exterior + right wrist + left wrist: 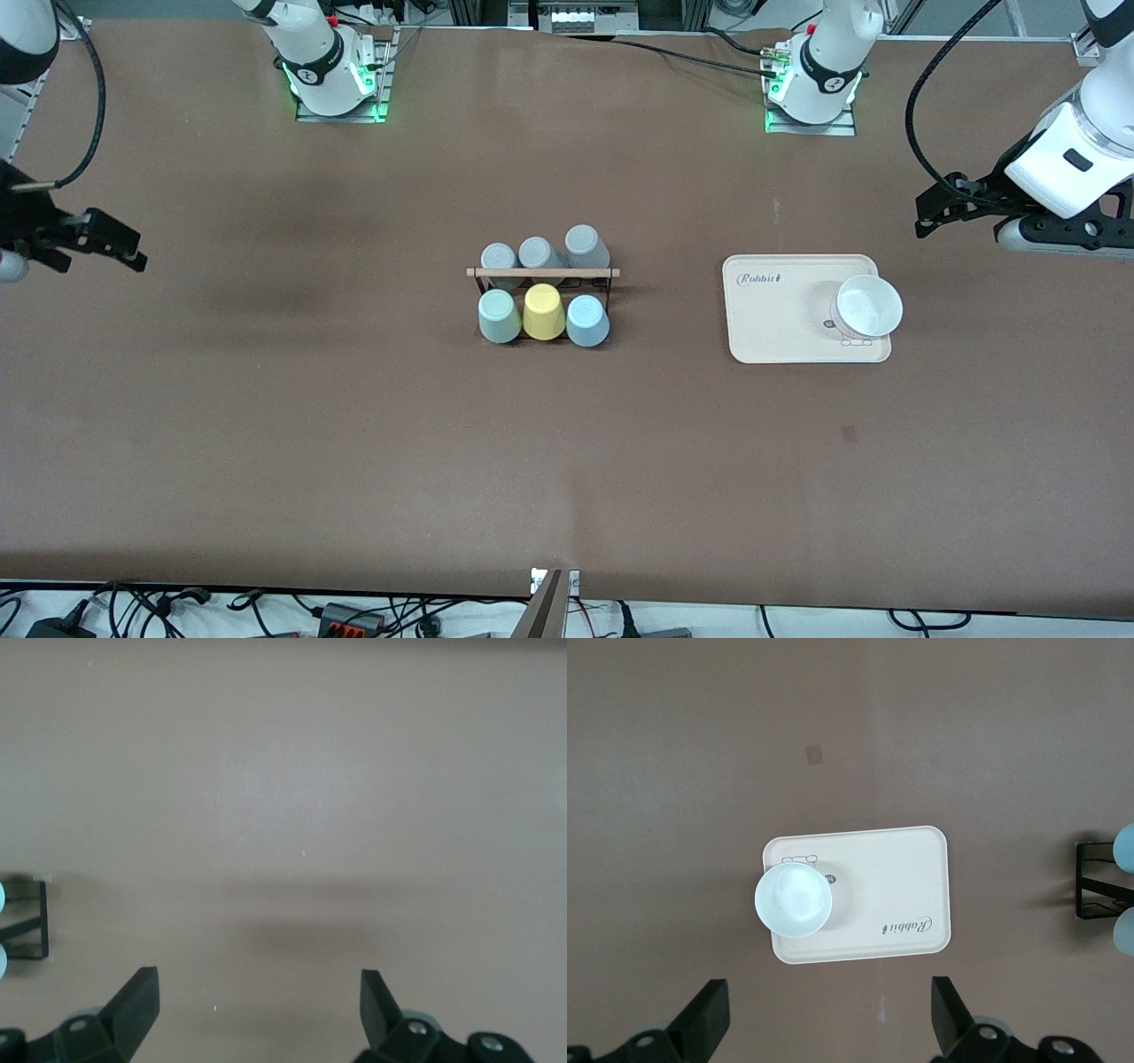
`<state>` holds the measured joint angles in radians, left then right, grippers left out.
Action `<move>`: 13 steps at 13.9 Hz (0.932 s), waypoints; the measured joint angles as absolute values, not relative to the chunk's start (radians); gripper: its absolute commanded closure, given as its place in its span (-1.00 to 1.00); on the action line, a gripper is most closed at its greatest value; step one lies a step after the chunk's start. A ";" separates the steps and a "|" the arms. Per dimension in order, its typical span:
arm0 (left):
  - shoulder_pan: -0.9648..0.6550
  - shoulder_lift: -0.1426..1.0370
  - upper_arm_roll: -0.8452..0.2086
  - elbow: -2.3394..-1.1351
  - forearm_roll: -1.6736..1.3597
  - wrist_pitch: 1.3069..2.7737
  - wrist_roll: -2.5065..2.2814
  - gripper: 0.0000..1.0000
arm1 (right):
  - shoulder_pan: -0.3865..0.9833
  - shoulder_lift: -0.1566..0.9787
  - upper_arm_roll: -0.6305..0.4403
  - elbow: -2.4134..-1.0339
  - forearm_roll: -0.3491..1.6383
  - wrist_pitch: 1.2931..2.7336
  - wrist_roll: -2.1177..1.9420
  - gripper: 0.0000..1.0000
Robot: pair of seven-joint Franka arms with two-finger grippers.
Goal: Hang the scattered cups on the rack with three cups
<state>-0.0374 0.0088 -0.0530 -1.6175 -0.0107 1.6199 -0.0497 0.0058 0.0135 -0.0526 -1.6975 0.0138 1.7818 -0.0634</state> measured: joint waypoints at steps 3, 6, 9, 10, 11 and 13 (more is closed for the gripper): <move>-0.037 0.009 -0.053 -1.617 -0.011 1.620 -0.050 -1.00 | 0.004 -0.074 -0.053 -1.807 0.013 1.793 -0.063 -1.00; -0.037 0.009 -0.053 -1.617 -0.011 1.620 -0.050 -1.00 | 0.003 -0.103 -0.052 -1.832 0.011 1.794 -0.063 -1.00; -0.038 0.009 -0.054 -1.617 -0.011 1.620 -0.050 -1.00 | 0.003 -0.107 -0.052 -1.832 0.011 1.793 -0.063 -1.00; -0.038 0.009 -0.055 -1.617 -0.011 1.620 -0.050 -1.00 | 0.003 -0.109 -0.052 -1.832 0.011 1.791 -0.063 -1.00; -0.038 0.009 -0.055 -1.617 -0.011 1.620 -0.050 -1.00 | 0.003 -0.112 -0.052 -1.832 0.011 1.788 -0.063 -1.00; -0.038 0.009 -0.055 -1.617 -0.011 1.620 -0.050 -1.00 | 0.003 -0.116 -0.052 -1.832 0.011 1.784 -0.063 -1.00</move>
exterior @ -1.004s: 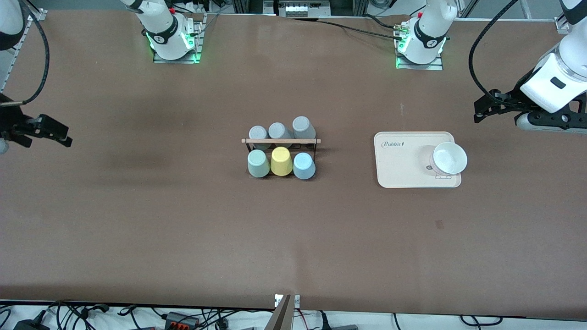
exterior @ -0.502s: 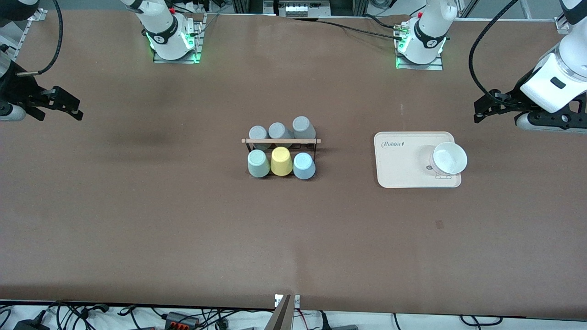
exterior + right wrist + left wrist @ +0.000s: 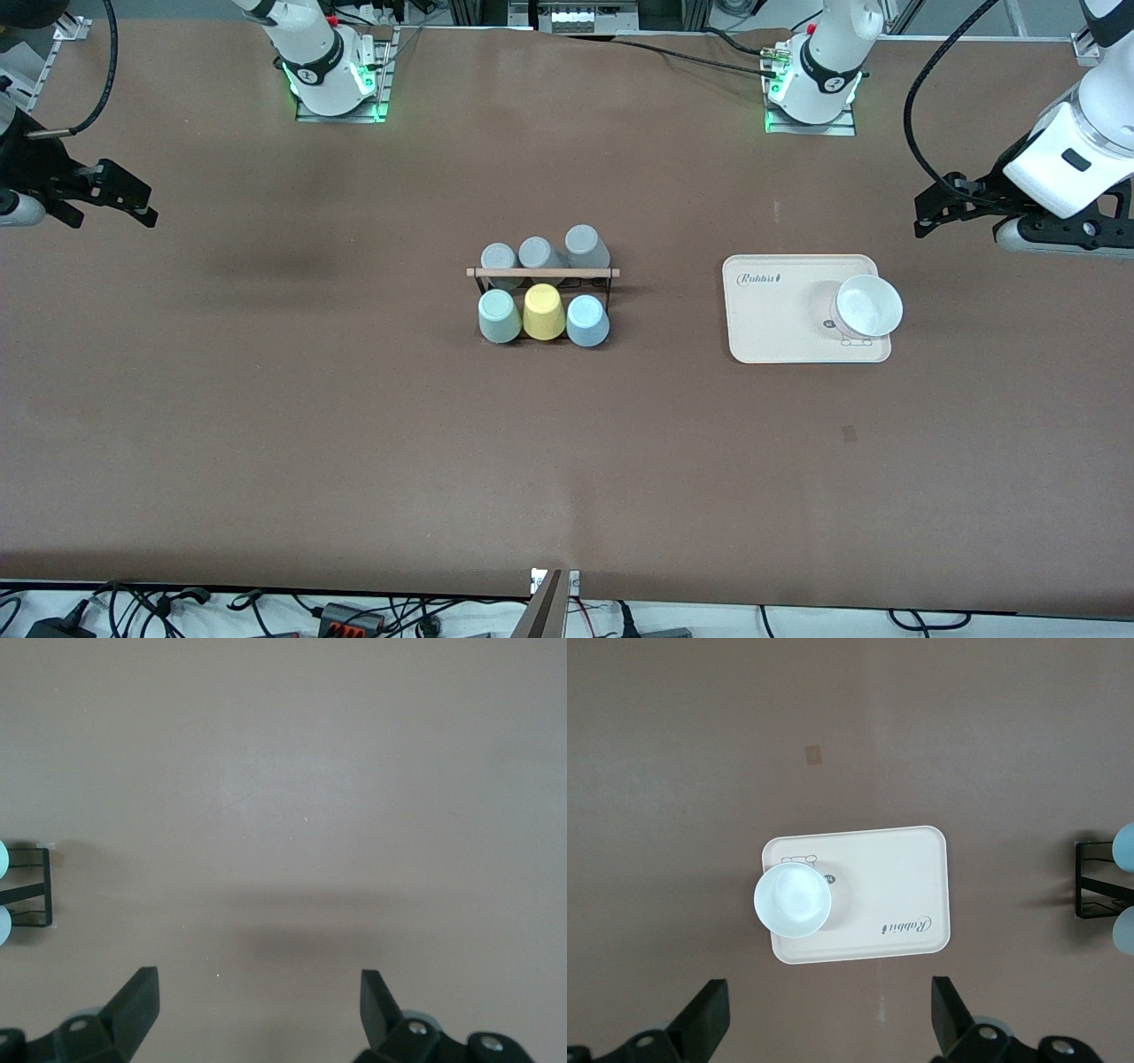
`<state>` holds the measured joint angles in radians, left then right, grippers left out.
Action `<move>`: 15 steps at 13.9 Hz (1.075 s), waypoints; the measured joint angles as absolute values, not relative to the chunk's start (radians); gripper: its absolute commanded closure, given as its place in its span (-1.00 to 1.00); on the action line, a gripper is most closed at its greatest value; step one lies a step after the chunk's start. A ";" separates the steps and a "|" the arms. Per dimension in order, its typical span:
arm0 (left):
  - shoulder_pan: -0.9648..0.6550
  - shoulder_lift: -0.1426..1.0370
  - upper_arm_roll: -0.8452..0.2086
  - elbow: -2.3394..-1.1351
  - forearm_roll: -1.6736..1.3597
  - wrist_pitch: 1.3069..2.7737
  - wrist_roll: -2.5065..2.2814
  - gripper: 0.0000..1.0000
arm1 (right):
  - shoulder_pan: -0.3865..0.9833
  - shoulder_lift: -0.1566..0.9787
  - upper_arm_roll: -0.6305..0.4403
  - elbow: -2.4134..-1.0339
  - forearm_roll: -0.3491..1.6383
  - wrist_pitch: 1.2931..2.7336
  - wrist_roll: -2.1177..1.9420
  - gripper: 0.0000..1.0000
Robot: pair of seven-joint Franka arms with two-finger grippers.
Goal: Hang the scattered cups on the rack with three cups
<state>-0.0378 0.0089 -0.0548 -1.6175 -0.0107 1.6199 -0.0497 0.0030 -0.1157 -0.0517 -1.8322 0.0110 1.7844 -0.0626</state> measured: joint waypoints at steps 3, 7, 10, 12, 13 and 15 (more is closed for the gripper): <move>-0.036 0.009 -0.055 -1.617 -0.011 1.620 -0.050 -1.00 | 0.003 -0.116 -0.052 -1.832 0.011 1.780 -0.062 -1.00; -0.030 0.009 -0.054 -1.617 -0.011 1.620 -0.050 -1.00 | 0.002 -0.116 -0.053 -1.832 0.011 1.777 -0.062 -1.00; -0.030 0.009 -0.054 -1.617 -0.011 1.620 -0.050 -1.00 | 0.002 -0.116 -0.053 -1.832 0.011 1.776 -0.062 -1.00; -0.030 0.009 -0.054 -1.617 -0.011 1.620 -0.050 -1.00 | 0.001 -0.116 -0.053 -1.832 0.011 1.776 -0.061 -1.00; -0.030 0.009 -0.054 -1.617 -0.011 1.620 -0.050 -1.00 | 0.001 -0.116 -0.053 -1.832 0.011 1.776 -0.061 -1.00; -0.029 0.009 -0.054 -1.617 -0.011 1.620 -0.050 -1.00 | 0.001 -0.116 -0.052 -1.832 0.011 1.771 -0.061 -1.00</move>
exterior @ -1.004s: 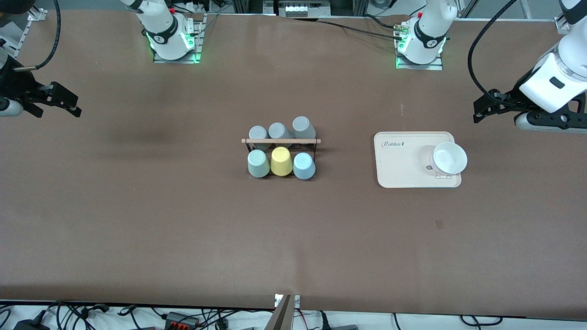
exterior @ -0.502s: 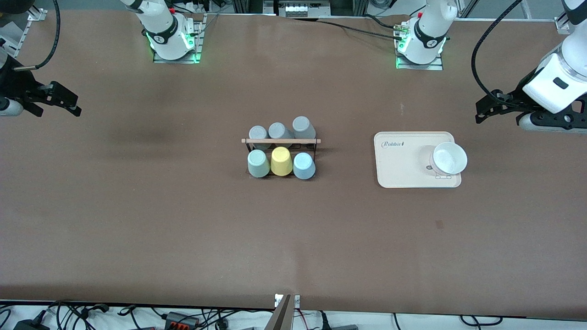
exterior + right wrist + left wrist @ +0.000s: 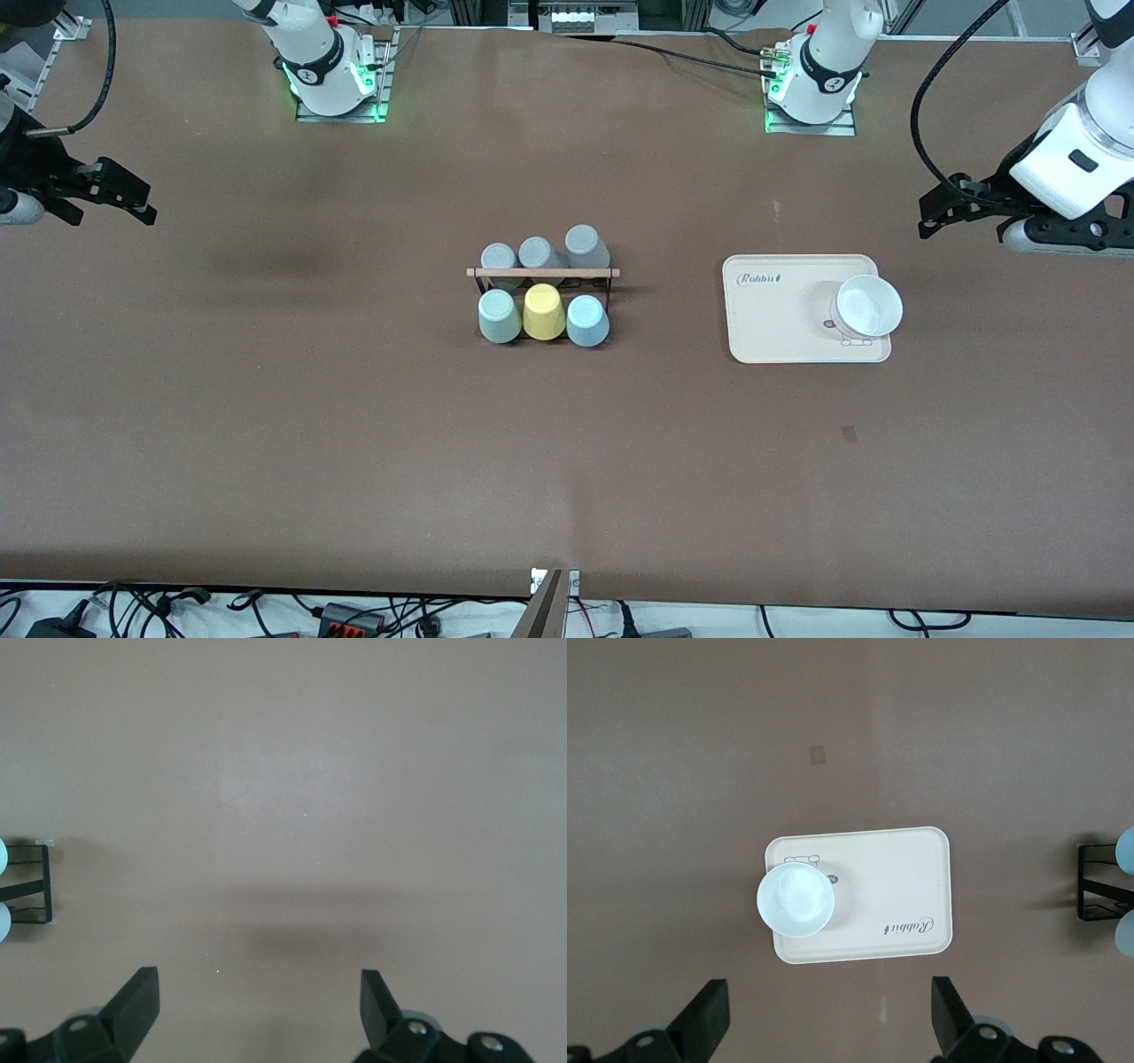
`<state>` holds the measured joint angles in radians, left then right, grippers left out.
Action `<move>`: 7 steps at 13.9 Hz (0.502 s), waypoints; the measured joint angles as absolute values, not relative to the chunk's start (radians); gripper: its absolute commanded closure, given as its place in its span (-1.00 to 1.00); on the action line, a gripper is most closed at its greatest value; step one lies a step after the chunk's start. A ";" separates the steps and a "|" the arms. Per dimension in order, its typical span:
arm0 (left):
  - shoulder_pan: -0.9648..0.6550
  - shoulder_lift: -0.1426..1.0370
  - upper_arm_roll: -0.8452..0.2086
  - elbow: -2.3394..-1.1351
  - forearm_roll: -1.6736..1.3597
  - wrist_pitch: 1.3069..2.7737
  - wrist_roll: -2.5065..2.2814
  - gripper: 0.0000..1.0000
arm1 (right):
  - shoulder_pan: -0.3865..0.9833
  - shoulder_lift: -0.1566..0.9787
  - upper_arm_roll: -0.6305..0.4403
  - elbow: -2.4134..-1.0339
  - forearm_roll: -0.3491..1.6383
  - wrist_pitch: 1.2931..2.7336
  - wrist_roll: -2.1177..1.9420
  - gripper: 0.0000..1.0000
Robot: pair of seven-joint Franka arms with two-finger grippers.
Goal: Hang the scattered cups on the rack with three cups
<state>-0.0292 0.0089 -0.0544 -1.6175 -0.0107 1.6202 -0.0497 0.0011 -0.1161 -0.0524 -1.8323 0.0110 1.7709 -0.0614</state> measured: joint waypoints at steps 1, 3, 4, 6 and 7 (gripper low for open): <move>-0.029 0.009 -0.054 -1.617 -0.011 1.620 -0.050 -1.00 | 0.001 -0.116 -0.052 -1.832 0.011 1.764 -0.061 -1.00; -0.029 0.009 -0.054 -1.617 -0.011 1.620 -0.050 -1.00 | 0.001 -0.116 -0.052 -1.832 0.011 1.751 -0.061 -1.00; -0.029 0.009 -0.054 -1.617 -0.011 1.620 -0.050 -1.00 | 0.001 -0.116 -0.052 -1.832 0.011 1.747 -0.061 -1.00; -0.029 0.009 -0.054 -1.617 -0.011 1.620 -0.050 -1.00 | 0.001 -0.119 -0.052 -1.832 0.011 1.746 -0.061 -1.00; -0.029 0.009 -0.054 -1.617 -0.011 1.620 -0.050 -1.00 | 0.001 -0.121 -0.052 -1.832 0.011 1.745 -0.061 -1.00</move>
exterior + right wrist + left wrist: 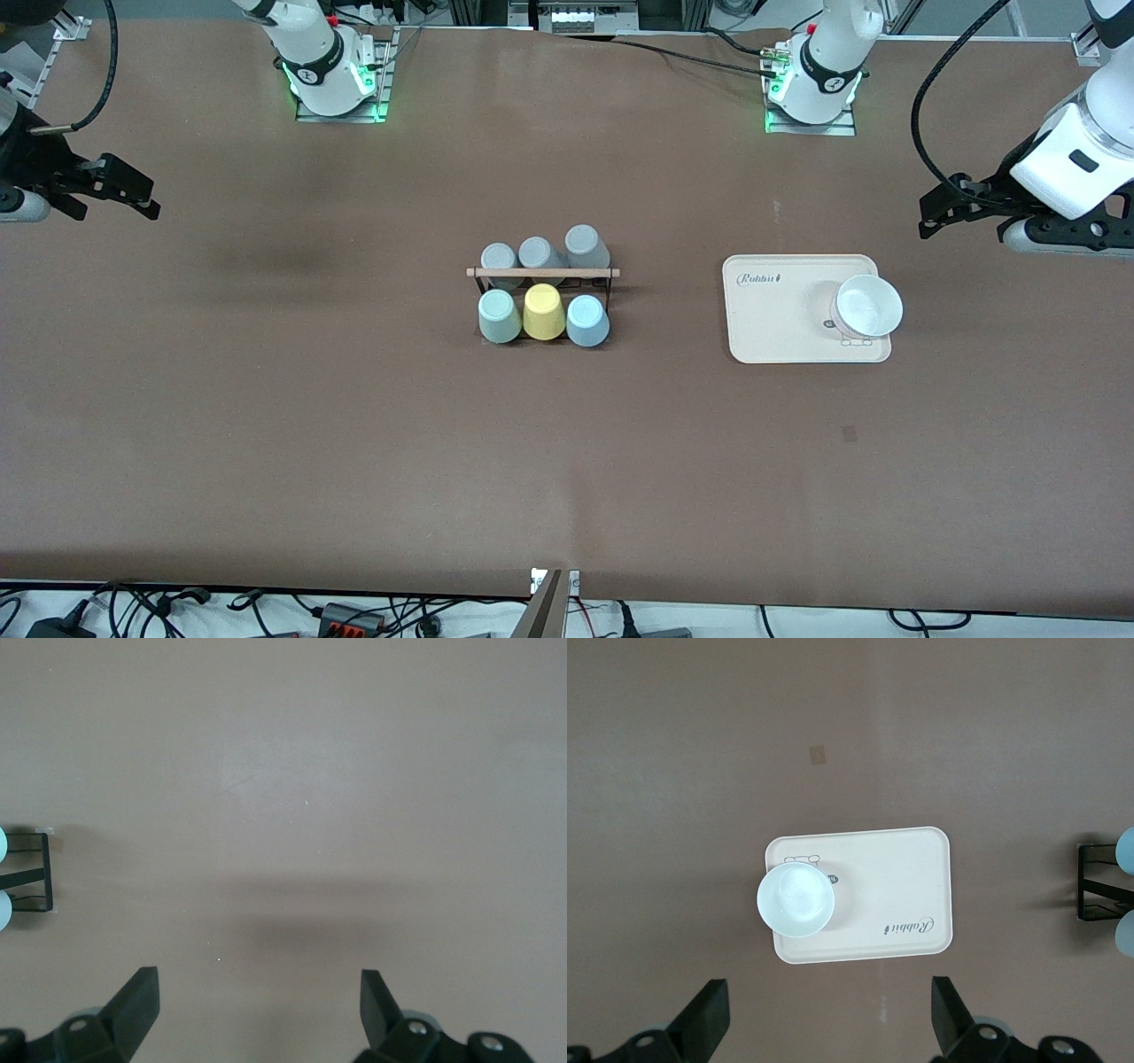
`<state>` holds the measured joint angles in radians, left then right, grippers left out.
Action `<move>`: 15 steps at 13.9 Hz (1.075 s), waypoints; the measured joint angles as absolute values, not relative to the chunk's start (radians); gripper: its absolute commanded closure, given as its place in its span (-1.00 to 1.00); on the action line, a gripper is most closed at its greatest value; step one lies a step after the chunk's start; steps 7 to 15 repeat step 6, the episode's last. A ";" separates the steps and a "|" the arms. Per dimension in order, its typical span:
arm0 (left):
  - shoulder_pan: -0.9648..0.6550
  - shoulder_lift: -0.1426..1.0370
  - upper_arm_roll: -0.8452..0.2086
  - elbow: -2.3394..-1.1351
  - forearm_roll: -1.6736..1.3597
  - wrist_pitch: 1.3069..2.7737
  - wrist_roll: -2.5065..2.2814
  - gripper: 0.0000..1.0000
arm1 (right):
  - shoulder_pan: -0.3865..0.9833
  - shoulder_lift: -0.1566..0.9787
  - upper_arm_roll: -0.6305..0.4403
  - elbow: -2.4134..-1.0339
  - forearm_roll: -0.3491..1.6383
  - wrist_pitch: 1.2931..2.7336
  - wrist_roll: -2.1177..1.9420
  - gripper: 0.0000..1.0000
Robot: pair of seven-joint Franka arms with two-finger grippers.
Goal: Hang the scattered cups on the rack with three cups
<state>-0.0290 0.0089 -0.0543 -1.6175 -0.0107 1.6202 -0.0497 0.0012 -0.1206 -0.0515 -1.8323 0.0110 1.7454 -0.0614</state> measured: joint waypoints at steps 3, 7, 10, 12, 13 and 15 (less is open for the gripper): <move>-0.029 0.009 -0.054 -1.617 -0.011 1.620 -0.050 -1.00 | 0.001 -0.125 -0.051 -1.832 0.011 1.744 -0.061 -1.00; -0.029 0.009 -0.054 -1.617 -0.011 1.620 -0.050 -1.00 | 0.001 -0.125 -0.051 -1.832 0.011 1.743 -0.061 -1.00; -0.029 0.009 -0.054 -1.617 -0.011 1.620 -0.050 -1.00 | 0.001 -0.125 -0.051 -1.832 0.011 1.743 -0.061 -1.00; -0.029 0.009 -0.054 -1.617 -0.011 1.620 -0.050 -1.00 | 0.001 -0.125 -0.051 -1.832 0.011 1.743 -0.061 -1.00; -0.029 0.009 -0.054 -1.617 -0.011 1.620 -0.050 -1.00 | 0.001 -0.125 -0.051 -1.832 0.011 1.743 -0.061 -1.00; -0.029 0.009 -0.054 -1.617 -0.011 1.620 -0.050 -1.00 | 0.001 -0.125 -0.051 -1.832 0.011 1.743 -0.061 -1.00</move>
